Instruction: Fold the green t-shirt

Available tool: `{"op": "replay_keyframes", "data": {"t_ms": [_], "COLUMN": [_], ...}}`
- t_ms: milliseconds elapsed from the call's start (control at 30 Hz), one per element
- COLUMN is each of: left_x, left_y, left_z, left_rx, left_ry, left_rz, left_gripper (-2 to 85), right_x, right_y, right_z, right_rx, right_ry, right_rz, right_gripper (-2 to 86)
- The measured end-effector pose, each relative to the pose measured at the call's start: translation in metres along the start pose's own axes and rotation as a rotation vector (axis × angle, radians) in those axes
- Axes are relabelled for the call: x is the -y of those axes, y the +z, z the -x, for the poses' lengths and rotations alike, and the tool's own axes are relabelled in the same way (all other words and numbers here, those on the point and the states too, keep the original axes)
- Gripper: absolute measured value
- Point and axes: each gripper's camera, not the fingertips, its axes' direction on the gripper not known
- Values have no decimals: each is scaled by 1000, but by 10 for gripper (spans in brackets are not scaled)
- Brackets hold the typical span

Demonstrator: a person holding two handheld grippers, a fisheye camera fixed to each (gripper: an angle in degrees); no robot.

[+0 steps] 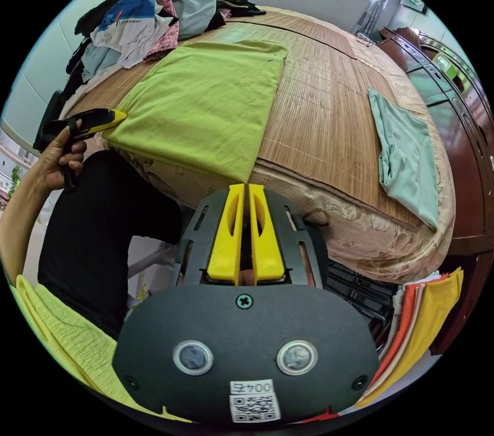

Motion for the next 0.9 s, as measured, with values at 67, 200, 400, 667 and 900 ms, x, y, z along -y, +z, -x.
{"op": "replay_keyframes", "data": {"t_ms": [67, 200, 400, 667, 900], "left_x": [-4, -9, -17, -27, -36], "left_y": [-2, -6, -13, -25, -47], "left_z": [3, 9, 19, 39, 47], "left_rx": [-2, -3, -9, -24, -85], "left_ry": [0, 1, 1, -9, 55], "left_rz": [1, 3, 7, 5, -26], "left_gripper": [2, 2, 2, 5, 25], "right_x": [-1, -2, -11, -47, -95], "right_y": [1, 3, 7, -17, -25], "right_z": [3, 9, -4, -61, -128], "right_rx": [4, 0, 16, 160, 489], "right_ry": [-3, -10, 33, 194, 358], "right_rz": [10, 37, 87, -76, -300], "right_gripper": [42, 53, -2, -6, 43]}}
